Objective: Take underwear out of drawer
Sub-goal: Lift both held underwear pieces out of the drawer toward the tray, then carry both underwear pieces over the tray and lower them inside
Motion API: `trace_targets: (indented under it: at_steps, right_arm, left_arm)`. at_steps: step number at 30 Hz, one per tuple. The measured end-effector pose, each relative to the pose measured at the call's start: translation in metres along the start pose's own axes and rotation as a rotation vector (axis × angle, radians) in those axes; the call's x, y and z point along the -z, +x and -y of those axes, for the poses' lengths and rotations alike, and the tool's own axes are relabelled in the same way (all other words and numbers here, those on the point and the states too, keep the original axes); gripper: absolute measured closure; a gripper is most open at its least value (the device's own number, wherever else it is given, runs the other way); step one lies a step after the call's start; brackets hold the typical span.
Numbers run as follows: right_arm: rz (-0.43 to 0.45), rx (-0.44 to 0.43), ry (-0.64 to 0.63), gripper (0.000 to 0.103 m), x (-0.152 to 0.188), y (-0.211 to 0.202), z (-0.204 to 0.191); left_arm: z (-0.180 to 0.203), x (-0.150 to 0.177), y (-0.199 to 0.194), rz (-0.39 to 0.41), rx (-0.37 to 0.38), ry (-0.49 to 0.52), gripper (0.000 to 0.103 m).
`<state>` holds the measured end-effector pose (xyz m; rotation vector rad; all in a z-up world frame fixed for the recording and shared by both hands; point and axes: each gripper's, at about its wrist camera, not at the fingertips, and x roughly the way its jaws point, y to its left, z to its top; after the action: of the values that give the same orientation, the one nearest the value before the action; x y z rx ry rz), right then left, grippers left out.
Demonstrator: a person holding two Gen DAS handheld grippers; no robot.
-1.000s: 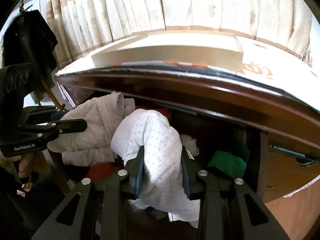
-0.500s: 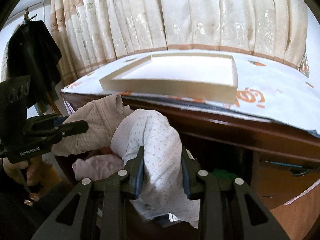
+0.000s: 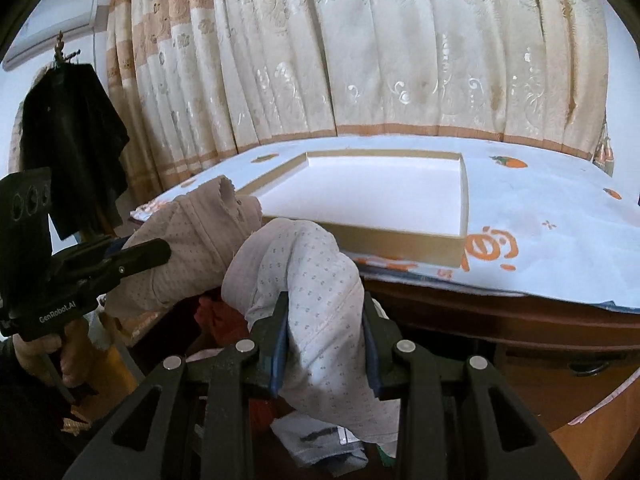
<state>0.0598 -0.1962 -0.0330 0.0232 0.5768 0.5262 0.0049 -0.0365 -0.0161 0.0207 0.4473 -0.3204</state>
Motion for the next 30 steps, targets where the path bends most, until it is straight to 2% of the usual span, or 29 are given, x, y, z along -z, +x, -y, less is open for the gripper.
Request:
trace_targets:
  at_steps: [11, 20, 30]
  right_arm:
    - [0.057, -0.004, 0.017, 0.069, -0.039, -0.003, 0.005]
    - [0.099, 0.003, 0.014, 0.069, -0.089, -0.001, 0.010]
    - [0.120, -0.009, 0.066, 0.069, -0.136, 0.017, 0.024]
  left_arm:
    - [-0.009, -0.037, 0.011, 0.047, -0.040, 0.040, 0.082]
    - [-0.019, -0.079, 0.028, 0.081, -0.068, 0.078, 0.082]
    - [-0.035, -0.118, 0.053, 0.089, -0.088, 0.057, 0.082]
